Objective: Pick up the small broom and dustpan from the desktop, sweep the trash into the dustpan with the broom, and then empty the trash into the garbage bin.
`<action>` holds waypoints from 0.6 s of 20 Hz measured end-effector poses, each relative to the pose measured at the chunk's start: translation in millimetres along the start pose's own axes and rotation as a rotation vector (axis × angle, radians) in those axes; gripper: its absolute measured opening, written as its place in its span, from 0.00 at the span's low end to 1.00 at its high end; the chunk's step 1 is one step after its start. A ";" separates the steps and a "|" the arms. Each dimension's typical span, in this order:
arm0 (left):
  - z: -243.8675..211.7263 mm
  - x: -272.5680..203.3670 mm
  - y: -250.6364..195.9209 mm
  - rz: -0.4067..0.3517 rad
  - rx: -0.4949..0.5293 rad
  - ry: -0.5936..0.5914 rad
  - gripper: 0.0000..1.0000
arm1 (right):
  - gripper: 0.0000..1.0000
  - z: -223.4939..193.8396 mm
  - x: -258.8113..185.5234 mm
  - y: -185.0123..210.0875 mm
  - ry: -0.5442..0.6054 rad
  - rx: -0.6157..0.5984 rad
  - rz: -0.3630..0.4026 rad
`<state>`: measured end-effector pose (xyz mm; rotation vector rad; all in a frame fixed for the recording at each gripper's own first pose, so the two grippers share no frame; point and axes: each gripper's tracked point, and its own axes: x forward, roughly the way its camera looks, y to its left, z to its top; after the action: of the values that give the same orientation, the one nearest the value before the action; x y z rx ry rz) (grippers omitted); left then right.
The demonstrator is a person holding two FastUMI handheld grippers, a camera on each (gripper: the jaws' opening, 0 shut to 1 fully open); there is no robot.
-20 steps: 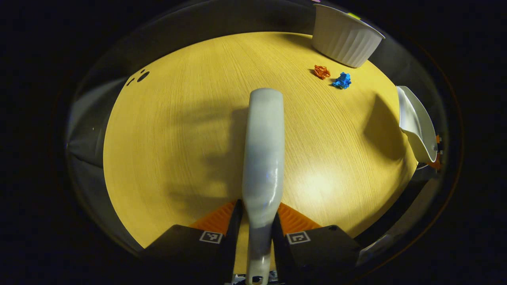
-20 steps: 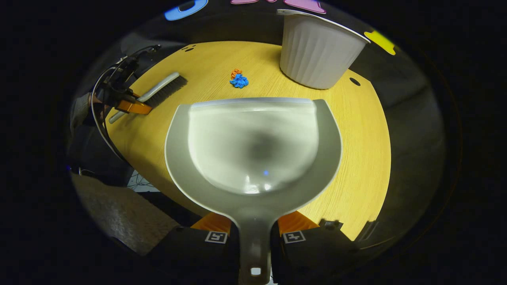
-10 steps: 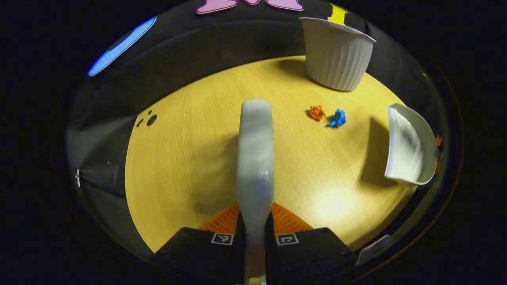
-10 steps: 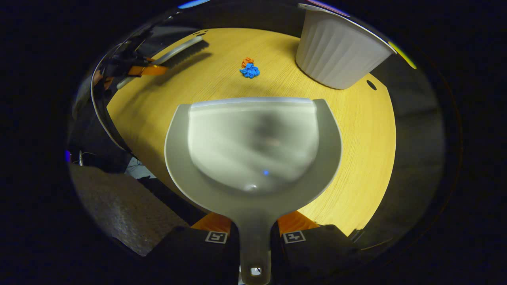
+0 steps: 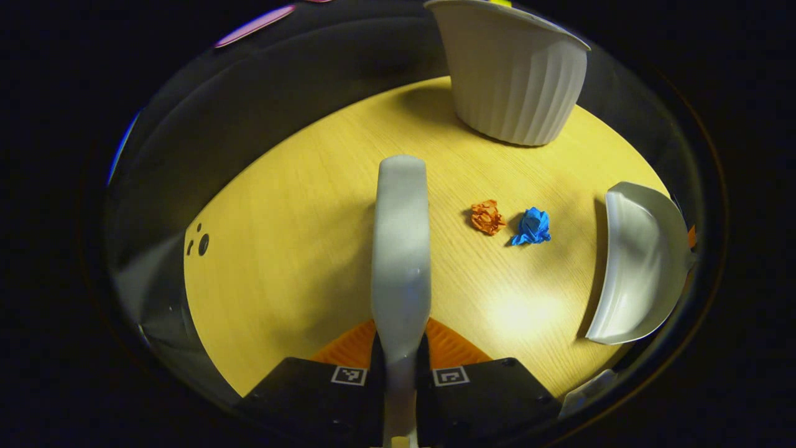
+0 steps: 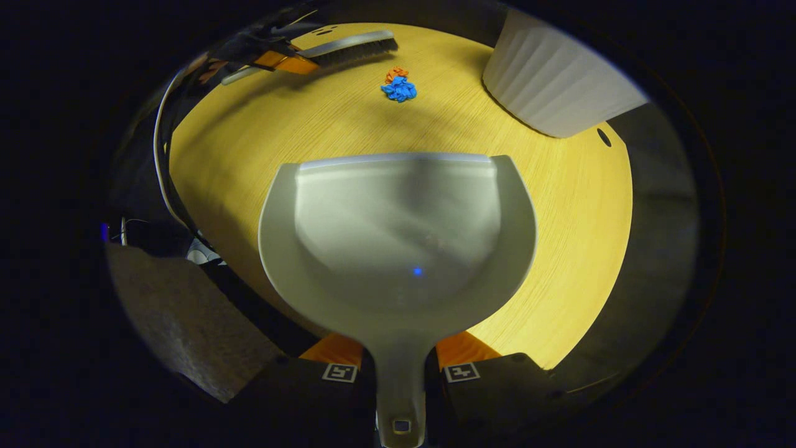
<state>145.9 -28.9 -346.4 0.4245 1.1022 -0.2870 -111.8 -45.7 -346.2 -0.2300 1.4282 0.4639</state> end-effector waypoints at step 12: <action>23.2 8.2 -81.8 -0.224 0.155 0.050 0.24 | 0.39 3.7 7.0 -15.3 0.000 -0.005 -0.002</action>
<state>132.9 -112.1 -360.3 0.4477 1.1822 -0.5644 -101.2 -56.6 -354.4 -0.2354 1.4273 0.4654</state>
